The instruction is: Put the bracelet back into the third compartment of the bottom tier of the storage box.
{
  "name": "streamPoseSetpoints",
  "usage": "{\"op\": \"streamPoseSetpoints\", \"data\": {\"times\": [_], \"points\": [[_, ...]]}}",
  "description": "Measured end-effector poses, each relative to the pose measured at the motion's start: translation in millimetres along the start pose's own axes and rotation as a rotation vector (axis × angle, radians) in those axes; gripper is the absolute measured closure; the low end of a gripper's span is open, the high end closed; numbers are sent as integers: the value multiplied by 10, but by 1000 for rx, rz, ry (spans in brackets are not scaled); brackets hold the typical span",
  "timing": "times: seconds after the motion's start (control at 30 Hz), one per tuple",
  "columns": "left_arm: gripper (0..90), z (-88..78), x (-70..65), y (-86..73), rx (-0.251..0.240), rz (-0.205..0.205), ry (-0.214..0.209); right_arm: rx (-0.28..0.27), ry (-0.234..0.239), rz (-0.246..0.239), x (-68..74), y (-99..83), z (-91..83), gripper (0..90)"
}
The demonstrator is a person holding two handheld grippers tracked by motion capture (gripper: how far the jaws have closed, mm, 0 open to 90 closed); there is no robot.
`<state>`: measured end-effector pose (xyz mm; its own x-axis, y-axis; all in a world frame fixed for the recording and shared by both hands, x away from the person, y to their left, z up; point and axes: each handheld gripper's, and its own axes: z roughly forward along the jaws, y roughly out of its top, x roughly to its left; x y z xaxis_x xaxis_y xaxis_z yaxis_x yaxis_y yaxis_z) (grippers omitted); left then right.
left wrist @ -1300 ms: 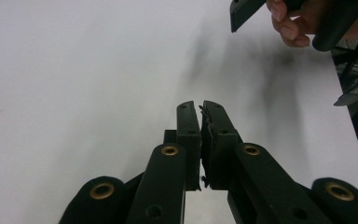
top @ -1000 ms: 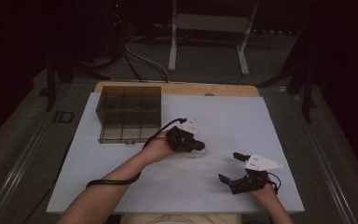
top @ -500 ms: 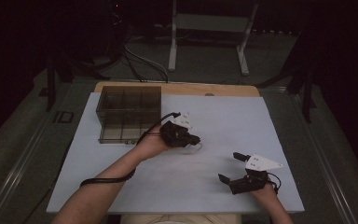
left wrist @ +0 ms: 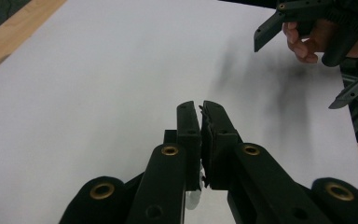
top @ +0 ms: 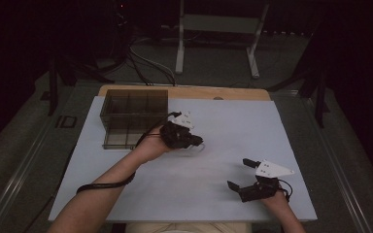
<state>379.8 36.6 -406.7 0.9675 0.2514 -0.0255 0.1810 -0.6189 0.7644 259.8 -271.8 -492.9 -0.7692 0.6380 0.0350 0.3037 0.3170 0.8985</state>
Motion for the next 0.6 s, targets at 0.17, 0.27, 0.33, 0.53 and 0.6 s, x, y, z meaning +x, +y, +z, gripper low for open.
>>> {"op": "streamPoseSetpoints", "data": {"times": [0.17, 0.27, 0.33, 0.53, 0.6], "points": [[885, -92, 40, 1, -6, -6, 18, 0, -1, 0, 0, 0, 1, 0], [885, -136, 62, -9, -5, -14, 28, 1, 0, -1, 0, 0, 4, 0], [885, -165, 75, -17, -7, -21, 34, 2, 0, 0, 0, 0, 6, 0], [885, -264, 108, -27, -7, -26, 52, 2, 1, 0, 2, 0, 9, 0], [885, -302, 121, -32, -5, -26, 58, 3, 1, 2, 4, 1, 11, 0]]}}
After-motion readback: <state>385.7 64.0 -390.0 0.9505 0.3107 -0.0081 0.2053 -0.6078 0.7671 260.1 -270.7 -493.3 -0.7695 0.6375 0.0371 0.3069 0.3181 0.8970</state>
